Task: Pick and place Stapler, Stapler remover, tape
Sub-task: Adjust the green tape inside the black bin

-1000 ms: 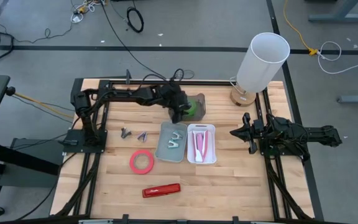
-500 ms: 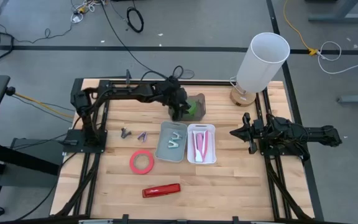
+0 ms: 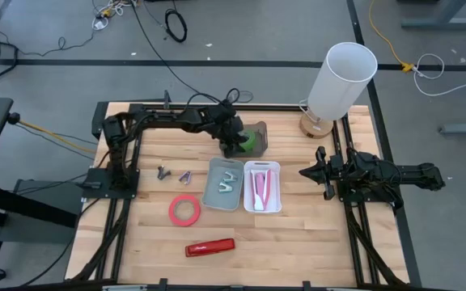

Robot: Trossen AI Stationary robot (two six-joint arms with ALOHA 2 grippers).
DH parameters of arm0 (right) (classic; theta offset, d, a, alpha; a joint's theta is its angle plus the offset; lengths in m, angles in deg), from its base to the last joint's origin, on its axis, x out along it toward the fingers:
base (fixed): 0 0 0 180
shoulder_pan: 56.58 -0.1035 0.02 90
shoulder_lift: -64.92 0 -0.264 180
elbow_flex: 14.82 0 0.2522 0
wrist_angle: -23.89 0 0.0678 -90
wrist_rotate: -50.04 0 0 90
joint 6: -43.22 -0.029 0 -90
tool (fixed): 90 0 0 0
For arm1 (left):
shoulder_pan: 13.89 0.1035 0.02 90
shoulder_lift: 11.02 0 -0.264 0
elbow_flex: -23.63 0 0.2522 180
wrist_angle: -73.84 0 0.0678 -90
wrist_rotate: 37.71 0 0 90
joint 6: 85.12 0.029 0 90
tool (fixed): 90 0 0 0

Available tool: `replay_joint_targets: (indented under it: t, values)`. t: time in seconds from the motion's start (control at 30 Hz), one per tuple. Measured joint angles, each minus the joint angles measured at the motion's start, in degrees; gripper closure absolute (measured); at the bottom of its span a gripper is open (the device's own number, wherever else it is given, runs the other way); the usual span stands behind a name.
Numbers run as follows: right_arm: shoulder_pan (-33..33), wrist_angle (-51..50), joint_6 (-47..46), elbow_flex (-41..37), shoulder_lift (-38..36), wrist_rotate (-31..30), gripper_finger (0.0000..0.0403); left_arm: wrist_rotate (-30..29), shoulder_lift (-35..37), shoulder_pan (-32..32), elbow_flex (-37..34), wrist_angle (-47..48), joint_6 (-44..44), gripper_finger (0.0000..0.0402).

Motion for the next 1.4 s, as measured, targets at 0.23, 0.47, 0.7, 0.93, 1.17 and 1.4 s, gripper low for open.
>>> replay_joint_targets:
  t: [0.23, 0.47, 0.7, 0.93, 1.17, 1.4]
  values:
    - [0.01, 0.0, -0.02, 0.0, 0.0, -0.02, 0.0399, 0.64, -0.33, 0.0, -0.02, -0.07, 0.69, 0.014]
    - [0.0, 0.0, -0.02, 0.0, 0.0, -0.01, 0.0399, 0.8, -0.33, 0.07, -0.02, -0.07, 0.4, 0.0186]
    - [0.01, 0.0, -0.02, -0.01, 0.0, -0.02, 0.0399, 0.74, -0.33, 0.07, -0.02, -0.07, 0.74, 0.0224]
    - [0.01, 0.0, -0.02, -0.01, 0.0, -0.02, 0.0399, 0.55, -0.35, 0.04, -0.02, -0.07, 0.82, 0.0262]
    - [0.01, 0.0, -0.02, -0.01, 0.0, -0.02, 0.0399, 0.46, -0.35, 0.04, -0.04, -0.03, 0.94, 0.03]
    - [-0.01, 0.0, -0.02, -0.01, 0.0, -0.02, 0.0399, -0.33, -0.35, 0.02, -0.04, -0.02, 0.97, 0.0302]
